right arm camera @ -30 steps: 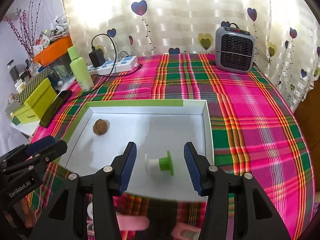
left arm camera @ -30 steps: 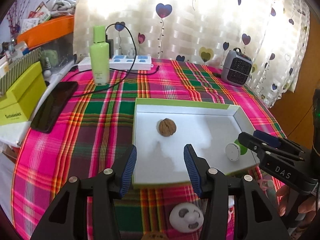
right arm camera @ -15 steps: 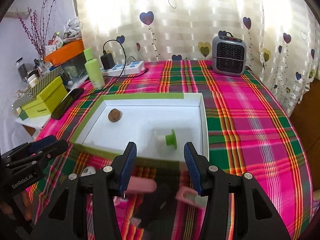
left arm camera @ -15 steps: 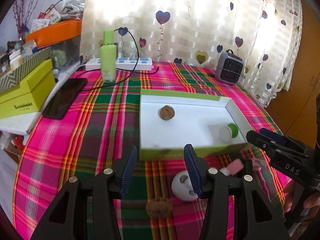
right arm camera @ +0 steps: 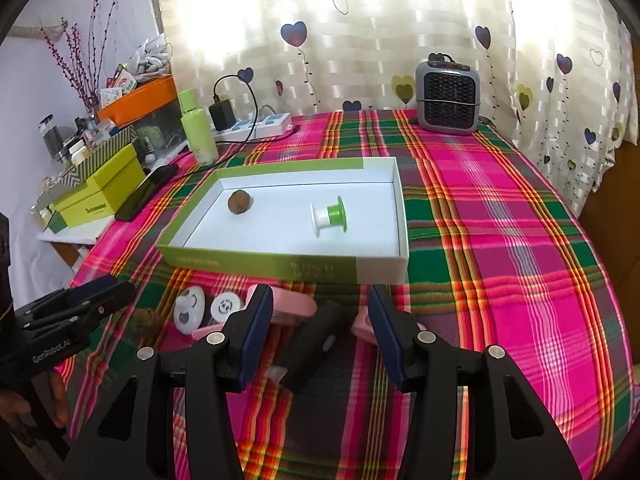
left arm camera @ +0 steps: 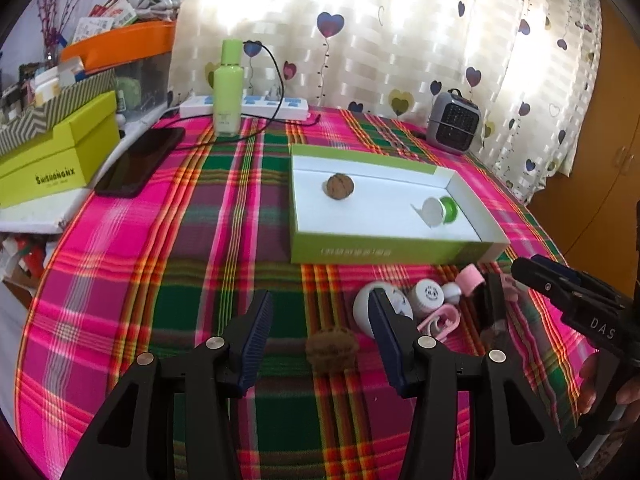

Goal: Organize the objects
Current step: 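Grasp the second walnut with the left gripper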

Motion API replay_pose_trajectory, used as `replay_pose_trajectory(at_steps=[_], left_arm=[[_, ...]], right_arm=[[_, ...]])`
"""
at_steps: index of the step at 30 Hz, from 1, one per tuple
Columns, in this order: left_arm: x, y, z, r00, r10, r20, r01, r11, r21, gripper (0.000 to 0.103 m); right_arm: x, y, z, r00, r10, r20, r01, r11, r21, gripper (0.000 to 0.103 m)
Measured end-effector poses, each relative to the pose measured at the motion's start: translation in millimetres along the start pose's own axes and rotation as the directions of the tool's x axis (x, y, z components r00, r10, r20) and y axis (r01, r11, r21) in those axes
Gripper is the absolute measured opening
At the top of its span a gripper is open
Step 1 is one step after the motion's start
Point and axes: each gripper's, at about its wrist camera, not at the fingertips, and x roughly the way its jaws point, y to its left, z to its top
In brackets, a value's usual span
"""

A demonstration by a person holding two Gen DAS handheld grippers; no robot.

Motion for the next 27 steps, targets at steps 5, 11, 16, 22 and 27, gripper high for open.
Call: replay_pose_trajectory(at_steps=[5, 11, 16, 22, 27], left_arm=[[0.6, 1.3, -9.9, 1.0, 0.0, -0.012, 0.0, 1.0, 0.0, 0.05], [5.4, -0.1, -20.1, 0.999, 0.001, -0.035, 0.0, 1.0, 0.006, 0.05], [14.7, -2.9, -22.4, 0.998, 0.011, -0.054, -0.01, 1.0, 0.015, 0.05], [26.8, -6.8, -19.7, 0.997, 0.019, -0.074, -0.018, 1.0, 0.018, 0.05], [29.5, -5.6, -19.2, 0.997, 0.008, -0.082, -0.008, 1.0, 0.003, 0.048]], right_arm=[[-2.5, 0.8, -8.3, 1.0, 0.006, -0.008, -0.006, 1.0, -0.006, 0.051], [-6.1, 0.4, -15.4, 1.0, 0.015, -0.008, -0.015, 1.0, -0.005, 0.051], [-5.7, 0.6, -19.7, 1.0, 0.022, -0.013, -0.022, 1.0, -0.001, 0.051], [-5.7, 9.0, -25.8, 0.998, 0.05, -0.027, -0.051, 0.998, -0.031, 0.051], [-1.7, 15.6, -28.9, 0.996, 0.073, -0.044, -0.075, 0.996, -0.046, 0.05]])
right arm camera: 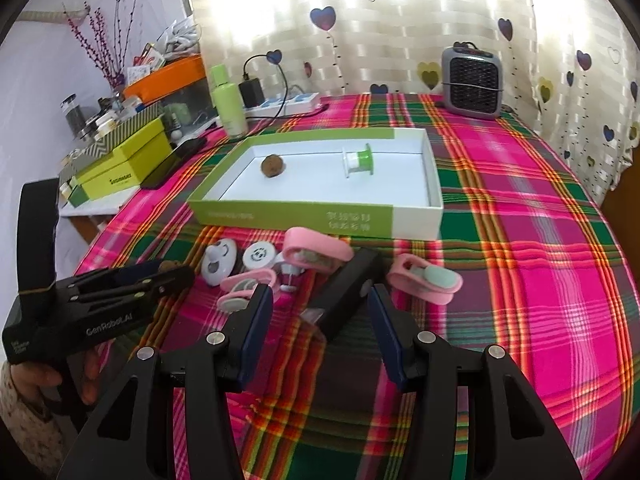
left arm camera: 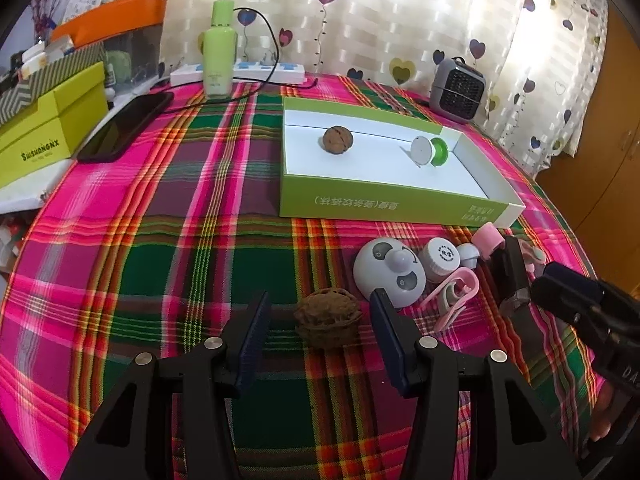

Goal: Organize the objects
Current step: 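Grasp the second walnut with the left gripper, then grasp the pink hook-shaped clip with the right gripper while the left gripper holds the walnut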

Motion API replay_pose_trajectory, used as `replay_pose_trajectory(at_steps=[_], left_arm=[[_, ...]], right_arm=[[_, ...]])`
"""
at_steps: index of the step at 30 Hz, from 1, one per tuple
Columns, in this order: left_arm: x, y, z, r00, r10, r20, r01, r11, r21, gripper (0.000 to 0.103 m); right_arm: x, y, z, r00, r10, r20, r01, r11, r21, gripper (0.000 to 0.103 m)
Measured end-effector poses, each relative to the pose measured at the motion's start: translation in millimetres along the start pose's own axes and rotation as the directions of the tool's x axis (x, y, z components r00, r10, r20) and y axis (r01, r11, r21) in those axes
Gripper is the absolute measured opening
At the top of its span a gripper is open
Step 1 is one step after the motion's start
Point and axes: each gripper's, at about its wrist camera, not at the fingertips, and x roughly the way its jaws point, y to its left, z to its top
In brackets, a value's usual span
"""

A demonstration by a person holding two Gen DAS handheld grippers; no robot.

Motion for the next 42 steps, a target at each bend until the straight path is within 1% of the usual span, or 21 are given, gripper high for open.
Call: replay_pose_trajectory(at_steps=[4, 6, 8, 12, 17, 24, 28, 31, 33, 36, 39, 40, 42], left_arm=[[0.4, 3.1, 0.9, 1.0, 0.001, 0.001, -0.001, 1.0, -0.016, 0.038], [0.5, 4.5, 1.2, 1.0, 0.004, 0.001, -0.004, 1.0, -0.02, 0.035], [0.7, 6.1, 1.6, 1.0, 0.01, 0.0, -0.01, 1.0, -0.021, 0.031], [0.0, 9.6, 1.8, 1.0, 0.021, 0.001, -0.021, 0.999, -0.025, 0.031], [-2.7, 16.3, -0.2, 1.0, 0.027, 0.004, -0.027, 0.999, -0.037, 0.031], [-4.2, 20.0, -1.5, 1.0, 0.018, 0.005, -0.018, 0.999, -0.044, 0.031], [-4.4, 21.5, -1.7, 1.0, 0.01, 0.005, -0.01, 0.999, -0.046, 0.031], [-4.6, 23.2, -1.5, 1.0, -0.002, 0.006, 0.002, 0.999, -0.054, 0.031], [-4.5, 23.4, -1.5, 1.0, -0.003, 0.006, 0.003, 0.999, -0.053, 0.031], [-4.4, 23.6, -1.6, 1.0, -0.004, 0.006, 0.005, 0.998, -0.055, 0.031], [-4.3, 23.8, -1.2, 1.0, -0.007, 0.006, 0.008, 0.998, -0.057, 0.031], [-4.3, 23.4, -1.0, 1.0, -0.009, 0.006, 0.009, 0.998, -0.058, 0.031], [-4.3, 22.4, -0.9, 1.0, -0.009, 0.006, 0.009, 0.998, -0.057, 0.031]], right_arm=[[2.5, 12.5, -2.0, 1.0, 0.018, -0.014, -0.019, 0.998, -0.054, 0.05], [3.0, 19.2, -1.8, 0.999, 0.045, -0.017, -0.046, 0.996, -0.077, 0.05], [5.4, 24.3, -2.2, 0.998, 0.053, -0.024, -0.055, 0.995, -0.086, 0.05], [11.9, 33.4, -0.6, 0.997, 0.07, -0.04, -0.074, 0.991, -0.108, 0.05], [23.9, 42.5, 5.6, 0.99, 0.12, -0.071, -0.127, 0.985, -0.117, 0.05], [40.5, 45.7, 10.0, 0.992, 0.087, -0.093, -0.099, 0.985, -0.139, 0.05], [46.5, 42.2, 12.3, 0.986, 0.125, -0.111, -0.139, 0.982, -0.129, 0.05], [45.1, 41.5, 11.5, 0.984, 0.134, -0.121, -0.15, 0.98, -0.13, 0.05], [44.0, 42.3, 9.3, 0.979, 0.152, -0.138, -0.17, 0.977, -0.128, 0.05], [42.8, 45.3, 2.6, 0.964, 0.196, -0.18, -0.22, 0.968, -0.122, 0.05], [41.2, 49.2, -5.3, 0.954, 0.208, -0.214, -0.239, 0.962, -0.131, 0.05], [39.7, 50.1, -6.4, 0.955, 0.208, -0.212, -0.24, 0.961, -0.138, 0.05], [37.2, 52.7, -8.9, 0.95, 0.219, -0.225, -0.257, 0.954, -0.156, 0.05]])
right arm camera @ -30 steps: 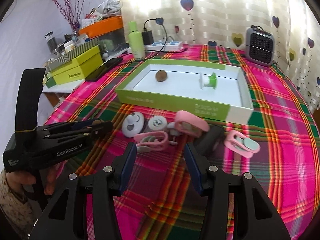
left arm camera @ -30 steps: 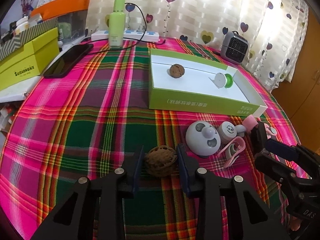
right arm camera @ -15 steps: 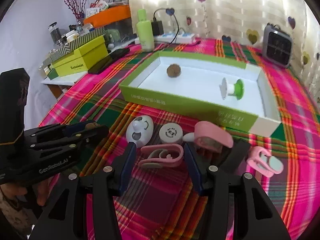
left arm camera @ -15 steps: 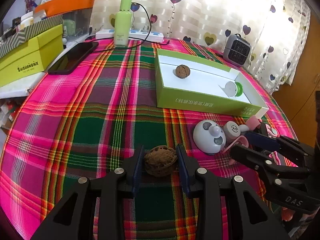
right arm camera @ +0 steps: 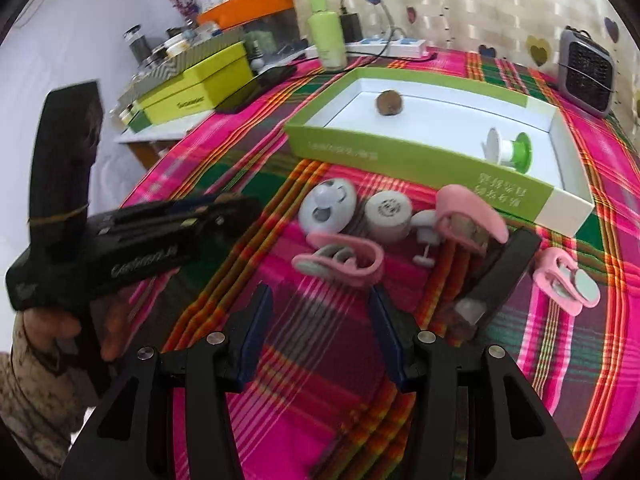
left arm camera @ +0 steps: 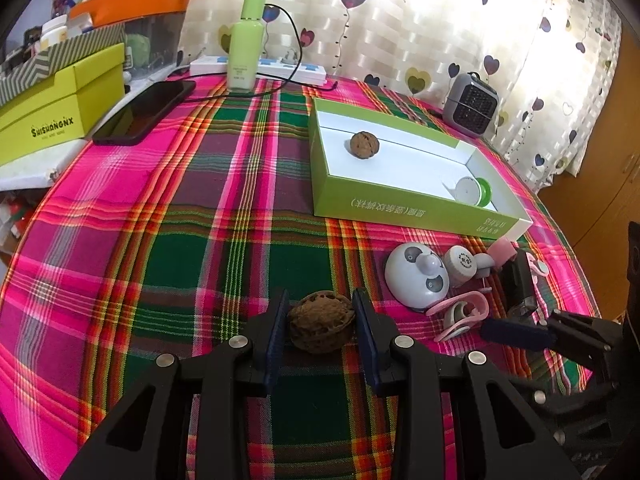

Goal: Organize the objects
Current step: 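Grasp the pink hook-shaped clip with the right gripper while the left gripper holds the walnut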

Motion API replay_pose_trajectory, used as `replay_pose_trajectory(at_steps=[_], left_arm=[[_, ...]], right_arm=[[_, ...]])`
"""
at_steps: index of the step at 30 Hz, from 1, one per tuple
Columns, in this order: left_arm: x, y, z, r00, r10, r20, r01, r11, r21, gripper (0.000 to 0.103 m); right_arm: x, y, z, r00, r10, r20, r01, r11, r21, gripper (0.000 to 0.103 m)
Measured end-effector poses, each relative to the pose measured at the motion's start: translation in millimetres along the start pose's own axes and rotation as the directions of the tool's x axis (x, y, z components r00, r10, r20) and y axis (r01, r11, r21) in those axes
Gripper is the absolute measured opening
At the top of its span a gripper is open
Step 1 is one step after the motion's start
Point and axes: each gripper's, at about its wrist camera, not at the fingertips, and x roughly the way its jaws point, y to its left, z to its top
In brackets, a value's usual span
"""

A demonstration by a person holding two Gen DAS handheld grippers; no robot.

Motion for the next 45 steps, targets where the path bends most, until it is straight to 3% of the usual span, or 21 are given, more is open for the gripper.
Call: replay_pose_trajectory(at_steps=[4, 10, 22, 40, 45], left_arm=[[0.1, 1.6, 0.0, 1.0, -0.002, 0.0, 0.002, 1.0, -0.002, 0.031], [0.0, 1.9, -0.1, 1.0, -0.001, 0.0, 0.001, 1.0, -0.001, 0.031], [0.1, 2.2, 0.2, 1.0, -0.003, 0.0, 0.003, 1.0, -0.002, 0.031], [0.7, -0.1, 0.0, 1.0, -0.005, -0.002, 0.005, 1.0, 0.006, 0.031], [1.1, -1.0, -0.1, 1.0, -0.005, -0.002, 0.005, 1.0, 0.006, 0.031]], right_arm=[[-2.9, -0.4, 2.5, 0.998, -0.053, 0.036, 0.053, 0.998, -0.022, 0.05], [-2.4, -0.3, 12.8, 0.994, -0.059, 0.096, 0.065, 0.996, -0.062, 0.05], [7.2, 5.7, 6.0, 0.997, 0.071, 0.011, -0.07, 0.993, -0.099, 0.05], [19.6, 16.8, 14.1, 0.999, -0.045, 0.021, 0.047, 0.986, -0.16, 0.05], [19.3, 16.4, 14.5, 0.996, -0.08, 0.028, 0.083, 0.985, -0.151, 0.041]])
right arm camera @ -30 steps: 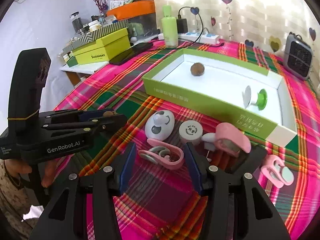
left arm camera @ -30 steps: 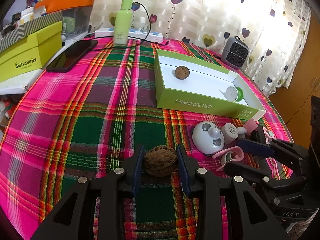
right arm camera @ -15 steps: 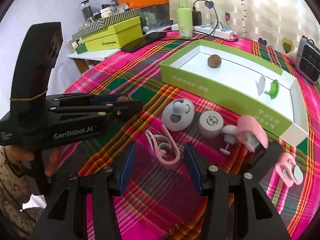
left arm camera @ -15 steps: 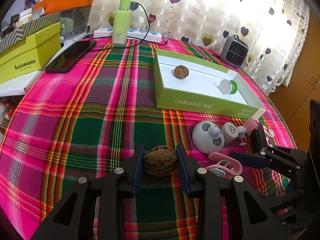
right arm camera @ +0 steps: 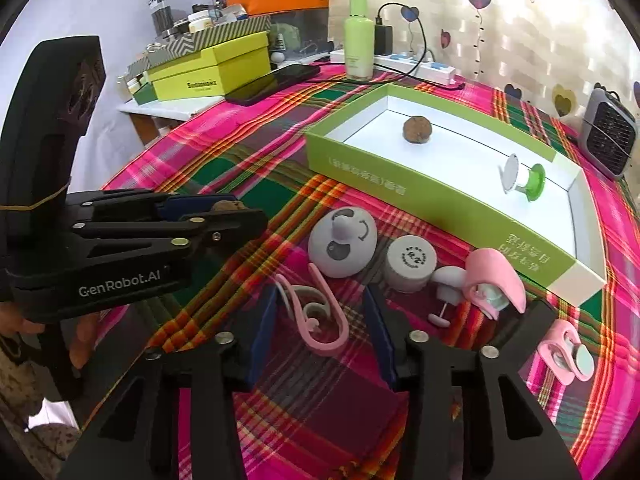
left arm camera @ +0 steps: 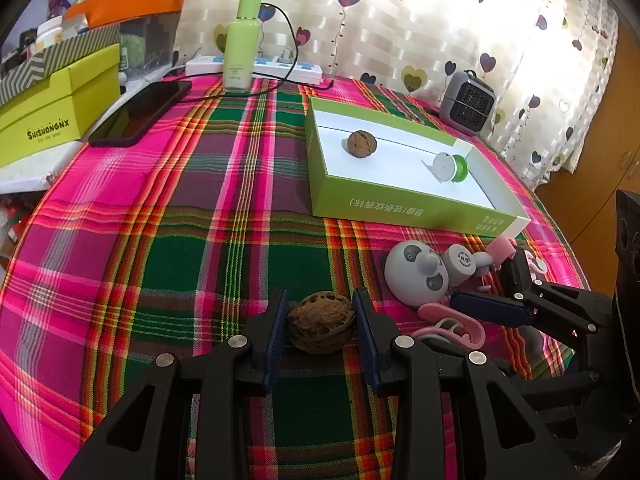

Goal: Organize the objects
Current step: 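Grasp the pink hook-shaped clip with the right gripper while the left gripper holds the walnut, then lift and carry the walnut and pink clip toward the white tray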

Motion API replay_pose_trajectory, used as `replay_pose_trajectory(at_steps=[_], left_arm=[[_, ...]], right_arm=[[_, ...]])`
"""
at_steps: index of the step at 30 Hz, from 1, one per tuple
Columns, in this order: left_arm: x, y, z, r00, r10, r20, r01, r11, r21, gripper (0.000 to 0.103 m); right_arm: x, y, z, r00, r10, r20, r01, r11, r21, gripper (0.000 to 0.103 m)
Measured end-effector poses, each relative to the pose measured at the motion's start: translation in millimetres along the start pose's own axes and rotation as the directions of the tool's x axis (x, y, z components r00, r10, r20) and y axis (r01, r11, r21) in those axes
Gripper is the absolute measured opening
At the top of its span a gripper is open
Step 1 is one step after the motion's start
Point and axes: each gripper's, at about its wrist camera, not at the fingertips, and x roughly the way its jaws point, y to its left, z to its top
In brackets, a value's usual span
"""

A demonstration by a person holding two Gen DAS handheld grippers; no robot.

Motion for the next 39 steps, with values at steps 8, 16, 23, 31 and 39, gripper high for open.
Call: replay_pose_trajectory(at_steps=[8, 16, 23, 31, 39], left_arm=[[0.2, -0.4, 0.0, 1.0, 0.0, 0.0, 0.0, 1.0, 0.0, 0.031], [0.3, 0.2, 0.2, 1.0, -0.001, 0.0, 0.001, 1.0, -0.001, 0.032], [1.3, -5.4, -0.3, 1.0, 0.012, -0.004, -0.012, 1.0, 0.027, 0.035], [1.1, -9.2, -1.3, 0.999, 0.045, -0.005, -0.044, 0.998, 0.045, 0.036], [0.6, -14.4, -3.8, 0.995, 0.102, -0.004, -0.101, 0.992, 0.069, 0.03]], right_arm=[[-1.5, -3.0, -1.3, 1.0, -0.022, 0.002, 0.022, 1.0, 0.014, 0.024], [-2.3, -5.3, -2.6, 1.0, -0.022, 0.003, 0.021, 0.999, 0.032, 0.024], [-2.9, -2.9, -3.6, 0.999, -0.045, 0.001, 0.045, 0.999, 0.025, 0.024], [-5.4, -3.5, -6.8, 0.998, -0.06, 0.002, 0.059, 0.998, 0.036, 0.024], [-8.3, -4.8, -9.6, 0.998, -0.058, 0.005, 0.058, 0.997, 0.056, 0.024]])
